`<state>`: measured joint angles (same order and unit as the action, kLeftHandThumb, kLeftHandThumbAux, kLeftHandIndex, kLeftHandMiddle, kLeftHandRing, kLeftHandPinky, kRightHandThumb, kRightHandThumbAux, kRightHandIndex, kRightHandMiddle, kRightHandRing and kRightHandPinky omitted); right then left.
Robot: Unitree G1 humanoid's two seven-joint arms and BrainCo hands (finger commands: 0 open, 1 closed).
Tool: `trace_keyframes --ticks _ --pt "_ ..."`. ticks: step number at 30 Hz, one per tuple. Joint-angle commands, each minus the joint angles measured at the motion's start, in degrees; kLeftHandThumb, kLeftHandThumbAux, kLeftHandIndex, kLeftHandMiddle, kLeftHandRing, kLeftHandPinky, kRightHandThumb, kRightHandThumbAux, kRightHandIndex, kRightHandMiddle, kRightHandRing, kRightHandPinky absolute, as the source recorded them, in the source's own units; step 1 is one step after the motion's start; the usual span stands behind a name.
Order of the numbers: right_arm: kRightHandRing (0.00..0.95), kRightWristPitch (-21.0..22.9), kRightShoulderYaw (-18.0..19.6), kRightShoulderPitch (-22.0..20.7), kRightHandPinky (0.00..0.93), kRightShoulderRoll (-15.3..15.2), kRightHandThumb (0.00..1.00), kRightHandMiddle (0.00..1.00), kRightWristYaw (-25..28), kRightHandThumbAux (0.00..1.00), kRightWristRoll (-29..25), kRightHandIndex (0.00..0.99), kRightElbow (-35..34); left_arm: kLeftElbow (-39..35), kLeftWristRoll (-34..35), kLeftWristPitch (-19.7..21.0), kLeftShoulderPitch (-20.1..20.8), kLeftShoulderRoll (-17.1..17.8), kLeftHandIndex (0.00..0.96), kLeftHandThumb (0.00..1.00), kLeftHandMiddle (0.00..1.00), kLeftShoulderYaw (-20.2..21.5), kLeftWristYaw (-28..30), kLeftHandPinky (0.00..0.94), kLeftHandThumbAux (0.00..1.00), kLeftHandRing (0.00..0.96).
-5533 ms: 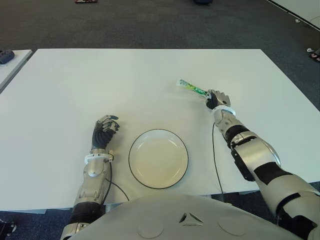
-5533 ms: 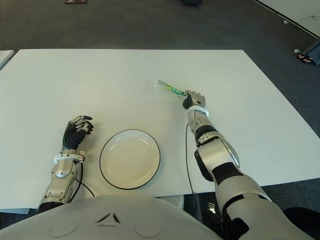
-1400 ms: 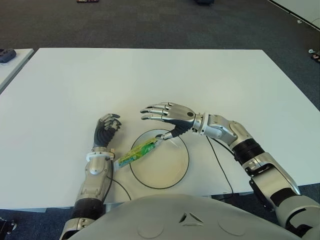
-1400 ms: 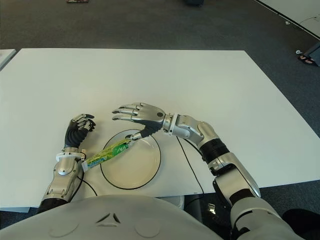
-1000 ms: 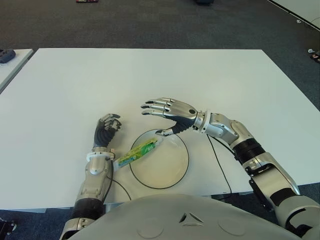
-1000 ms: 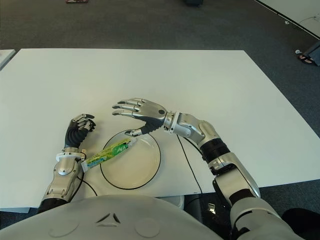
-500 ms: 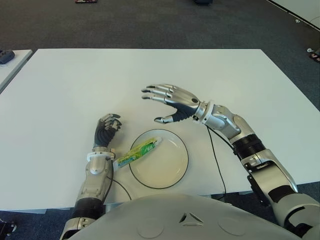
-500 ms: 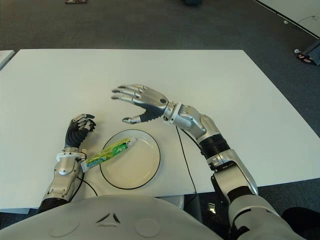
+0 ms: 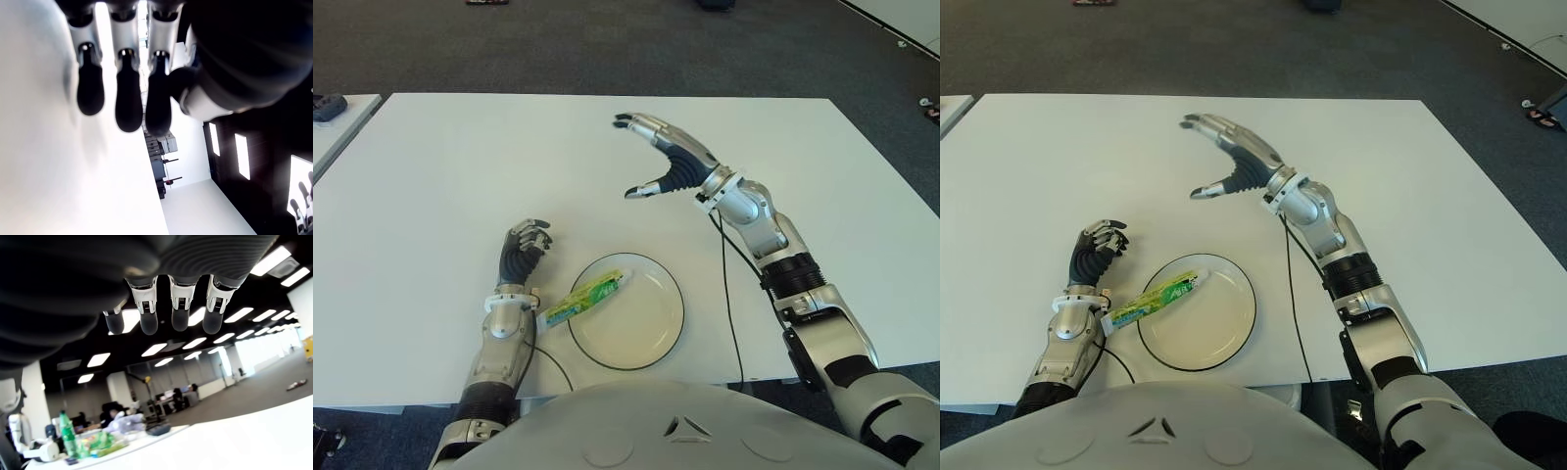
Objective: Put the toothpaste on the table into the plate.
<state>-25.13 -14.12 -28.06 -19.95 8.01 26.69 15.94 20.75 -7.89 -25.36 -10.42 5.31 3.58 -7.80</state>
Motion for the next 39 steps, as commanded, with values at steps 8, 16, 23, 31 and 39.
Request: trace_keyframes --ticks 8,16,23,31,39 --pt "0.241 8.6 7.9 14.9 0.337 10.5 0.326 0.227 -14.7 0.756 -5.5 0.255 -5.2 -0.1 0.2 1.3 -1.6 -0.3 0.43 0.704 0.593 0.3 -0.4 0.584 0.718 0.603" --pt "0.412 6.4 13.4 19.4 0.454 17.1 0.676 0.42 -21.3 0.731 -12.7 0.41 -2.9 -2.8 0.7 3.5 -2.4 -0.5 0.431 0.705 0.61 0.3 0.1 0.604 0.718 0.615" --pt "0.539 -4.1 16.0 22.2 0.506 22.1 0.701 0.542 -27.4 0.728 -16.3 0.427 5.0 -3.6 1.0 5.2 -2.3 -0.6 0.431 0.705 0.62 0.2 0.2 0.611 0.718 0.624" --pt "0.615 -8.8 16.7 23.9 0.533 23.8 0.703 0.627 -31.7 0.727 -14.9 0.433 10.3 -2.3 1.4 4.3 -1.6 -0.3 0.43 0.705 0.607 0.4 0.1 0.587 0.718 0.61" --pt "0.603 -5.6 15.9 25.2 0.542 23.5 0.703 0.617 -32.2 0.727 -13.5 0.432 11.0 -1.2 1.2 3.7 -1.1 -0.1 0.43 0.705 0.6 0.4 0.1 0.587 0.717 0.607"
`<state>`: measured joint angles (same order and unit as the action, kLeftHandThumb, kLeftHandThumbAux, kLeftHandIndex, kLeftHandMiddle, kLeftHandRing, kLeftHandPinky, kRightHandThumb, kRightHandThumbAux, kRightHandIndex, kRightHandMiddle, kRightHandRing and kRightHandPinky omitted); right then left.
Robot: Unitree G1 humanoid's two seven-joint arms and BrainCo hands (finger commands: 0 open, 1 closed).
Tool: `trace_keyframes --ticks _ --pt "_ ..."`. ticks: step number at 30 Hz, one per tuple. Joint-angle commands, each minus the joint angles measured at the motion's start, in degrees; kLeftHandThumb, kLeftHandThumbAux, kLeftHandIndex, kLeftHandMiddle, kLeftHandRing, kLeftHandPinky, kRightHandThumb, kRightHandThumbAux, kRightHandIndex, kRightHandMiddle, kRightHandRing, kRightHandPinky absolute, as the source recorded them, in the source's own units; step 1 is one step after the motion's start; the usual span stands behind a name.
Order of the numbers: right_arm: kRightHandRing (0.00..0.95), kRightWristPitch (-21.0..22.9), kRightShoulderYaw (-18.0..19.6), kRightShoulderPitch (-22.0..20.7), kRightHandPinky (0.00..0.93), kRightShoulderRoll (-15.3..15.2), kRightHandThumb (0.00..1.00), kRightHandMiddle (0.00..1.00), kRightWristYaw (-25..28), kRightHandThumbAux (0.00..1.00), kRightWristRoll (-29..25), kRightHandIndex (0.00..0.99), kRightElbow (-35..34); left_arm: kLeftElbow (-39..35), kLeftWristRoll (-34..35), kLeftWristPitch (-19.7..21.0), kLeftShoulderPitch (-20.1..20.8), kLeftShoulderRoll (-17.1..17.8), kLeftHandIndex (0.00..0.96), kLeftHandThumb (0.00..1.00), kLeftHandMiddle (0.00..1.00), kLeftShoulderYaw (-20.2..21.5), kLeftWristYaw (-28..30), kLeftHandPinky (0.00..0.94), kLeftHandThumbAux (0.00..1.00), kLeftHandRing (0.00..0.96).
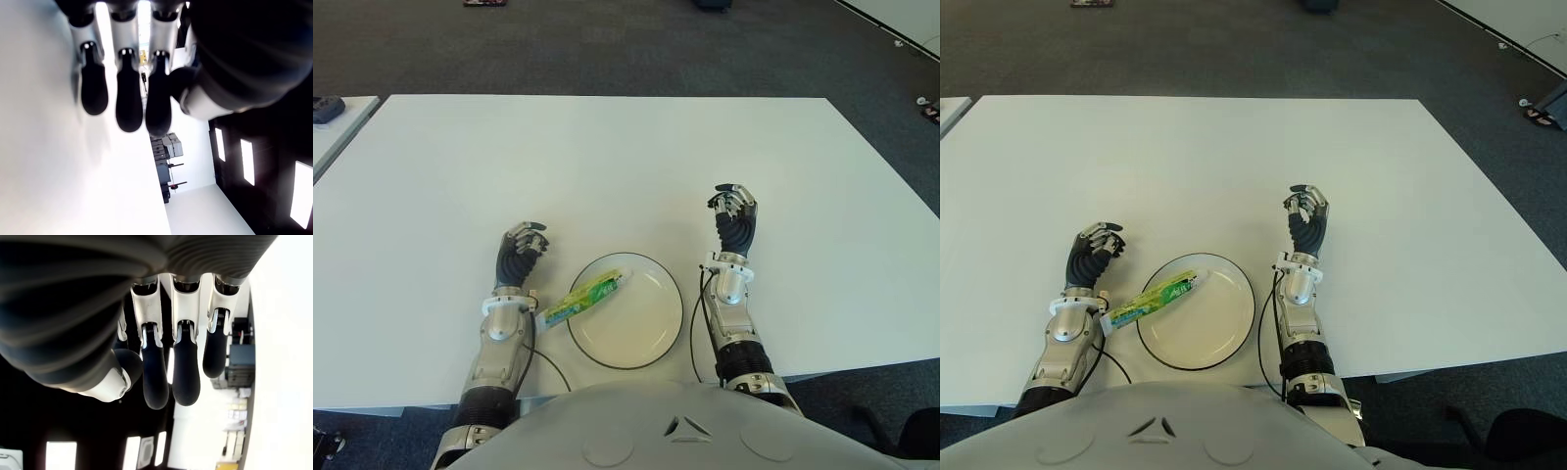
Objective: Put the toothpaste on the table into the plate.
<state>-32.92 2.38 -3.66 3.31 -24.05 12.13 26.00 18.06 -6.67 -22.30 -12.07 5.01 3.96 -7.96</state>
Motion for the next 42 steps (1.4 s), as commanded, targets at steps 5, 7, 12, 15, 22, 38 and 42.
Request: trace_keyframes --ticks 5,7,12,15,22,38,42 --pt "0.61 3.7 -1.2 1.7 0.57 0.6 0.703 0.618 0.0 0.728 1.3 0.43 0.3 2.0 0.1 0.6 0.9 0.3 0.43 0.705 0.601 0.0 0.4 0.586 0.717 0.612" --pt "0.615 4.8 -1.7 3.1 0.585 1.0 0.703 0.622 0.9 0.728 0.7 0.43 -1.1 2.5 0.0 0.4 1.2 0.4 0.43 0.705 0.601 0.0 0.3 0.585 0.717 0.611" --pt "0.621 6.2 -2.5 5.4 0.597 1.1 0.704 0.626 3.0 0.729 -0.6 0.429 -3.4 3.8 -0.1 -0.1 1.9 0.4 0.43 0.705 0.603 0.0 0.2 0.587 0.717 0.615" --pt "0.619 6.4 -2.8 6.4 0.594 0.5 0.705 0.622 4.9 0.728 -1.4 0.429 -4.1 4.5 -0.2 -0.4 2.2 0.4 0.43 0.705 0.603 0.0 0.1 0.587 0.717 0.614" --pt "0.618 6.4 -2.6 7.5 0.61 -1.4 0.707 0.624 9.1 0.728 -2.9 0.431 -3.7 5.9 -0.5 -1.3 2.9 0.3 0.43 0.705 0.608 -0.1 -0.5 0.587 0.717 0.618" --pt "0.579 12.9 -3.3 10.2 0.562 -3.9 0.707 0.582 14.0 0.729 -2.3 0.43 -5.7 6.4 -1.0 -2.3 2.9 0.4 0.431 0.705 0.622 -0.1 -0.9 0.605 0.717 0.624" --pt "0.548 17.1 -4.1 10.7 0.527 -4.4 0.707 0.548 15.1 0.73 -1.7 0.428 -7.7 6.9 -0.7 -2.8 3.2 0.4 0.431 0.705 0.625 0.0 -0.9 0.599 0.717 0.626"
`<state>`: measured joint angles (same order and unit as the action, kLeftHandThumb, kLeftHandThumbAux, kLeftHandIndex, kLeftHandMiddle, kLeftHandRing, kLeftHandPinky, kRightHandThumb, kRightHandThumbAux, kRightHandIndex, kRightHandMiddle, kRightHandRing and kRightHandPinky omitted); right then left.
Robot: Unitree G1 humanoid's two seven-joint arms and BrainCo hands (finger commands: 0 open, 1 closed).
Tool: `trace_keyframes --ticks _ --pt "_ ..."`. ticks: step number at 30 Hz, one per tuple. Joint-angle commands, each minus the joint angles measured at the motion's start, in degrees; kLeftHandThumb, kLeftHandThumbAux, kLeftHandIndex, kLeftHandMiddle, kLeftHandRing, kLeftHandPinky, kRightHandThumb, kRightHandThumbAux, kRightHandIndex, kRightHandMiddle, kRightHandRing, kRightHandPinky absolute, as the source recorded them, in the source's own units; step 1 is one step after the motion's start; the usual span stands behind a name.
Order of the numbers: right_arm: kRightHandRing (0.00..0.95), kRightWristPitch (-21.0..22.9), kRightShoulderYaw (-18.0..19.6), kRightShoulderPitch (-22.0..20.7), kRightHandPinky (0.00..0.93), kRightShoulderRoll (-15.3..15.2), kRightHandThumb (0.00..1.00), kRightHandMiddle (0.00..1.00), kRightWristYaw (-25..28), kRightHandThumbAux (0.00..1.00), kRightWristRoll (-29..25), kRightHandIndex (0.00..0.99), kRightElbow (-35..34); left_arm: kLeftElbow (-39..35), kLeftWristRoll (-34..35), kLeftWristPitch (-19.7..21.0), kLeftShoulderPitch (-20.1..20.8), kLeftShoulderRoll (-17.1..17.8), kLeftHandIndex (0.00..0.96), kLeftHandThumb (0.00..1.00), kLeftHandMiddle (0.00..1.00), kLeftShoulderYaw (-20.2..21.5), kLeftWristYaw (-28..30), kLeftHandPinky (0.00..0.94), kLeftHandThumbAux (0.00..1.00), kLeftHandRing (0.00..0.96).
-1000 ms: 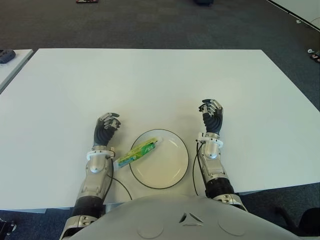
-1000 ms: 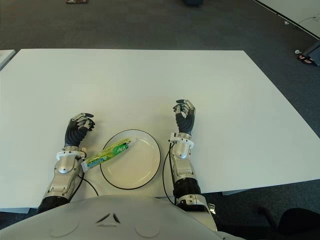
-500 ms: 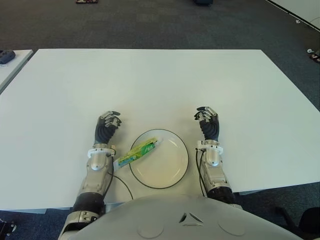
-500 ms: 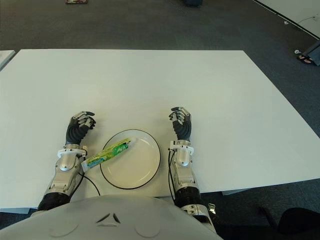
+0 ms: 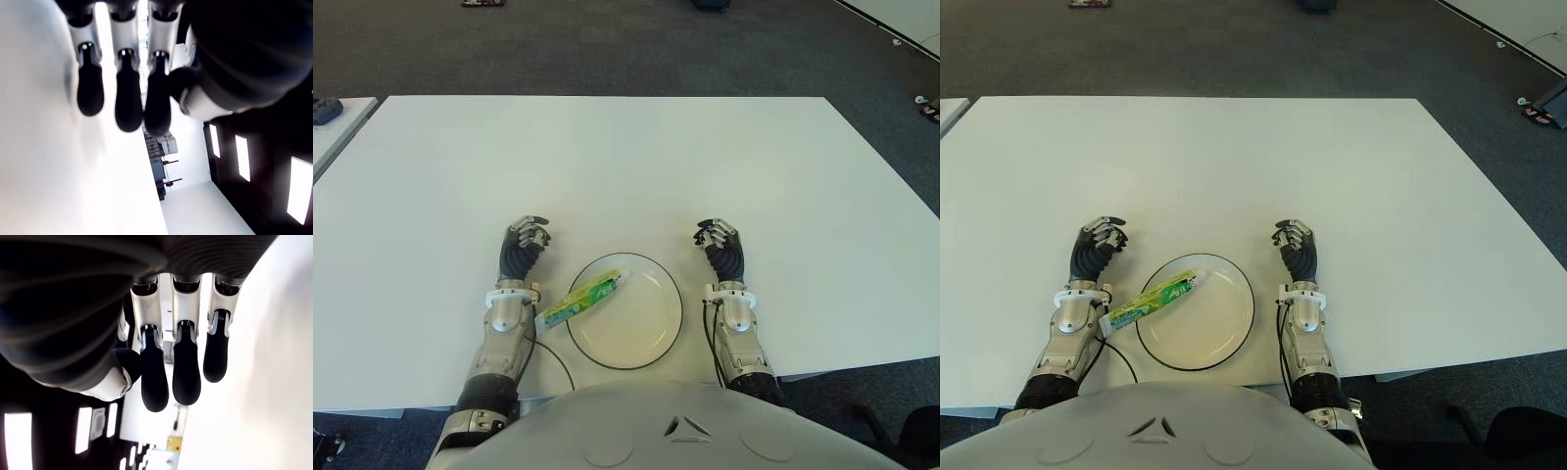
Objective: Put the toothpaste on the table into the plate.
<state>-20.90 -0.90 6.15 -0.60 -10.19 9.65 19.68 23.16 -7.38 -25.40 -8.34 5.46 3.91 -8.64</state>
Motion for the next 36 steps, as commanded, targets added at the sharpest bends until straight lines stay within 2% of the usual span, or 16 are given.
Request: trace_keyframes --ticks 1,6,10,36 --pt "0.544 5.9 -1.0 1.1 0.523 -0.6 0.707 0.543 1.5 0.731 0.9 0.428 -1.8 1.8 0.0 0.3 -0.5 0.0 0.431 0.705 0.623 0.1 -0.2 0.596 0.717 0.625" --pt "0.518 9.1 -1.6 1.5 0.496 -1.0 0.707 0.517 2.3 0.731 1.3 0.426 -3.9 1.9 0.2 0.4 -0.4 0.0 0.43 0.705 0.61 0.2 0.0 0.581 0.717 0.616" --pt "0.509 10.6 -2.2 1.8 0.513 -1.3 0.707 0.505 2.7 0.731 1.5 0.426 -4.9 1.8 0.3 0.6 -0.5 0.0 0.43 0.705 0.598 0.2 0.0 0.574 0.718 0.608" --pt "0.505 13.4 -2.7 2.4 0.505 -1.2 0.708 0.502 2.8 0.731 0.7 0.426 -7.3 -0.6 0.5 3.1 -1.5 0.5 0.43 0.705 0.606 0.2 0.6 0.595 0.718 0.617"
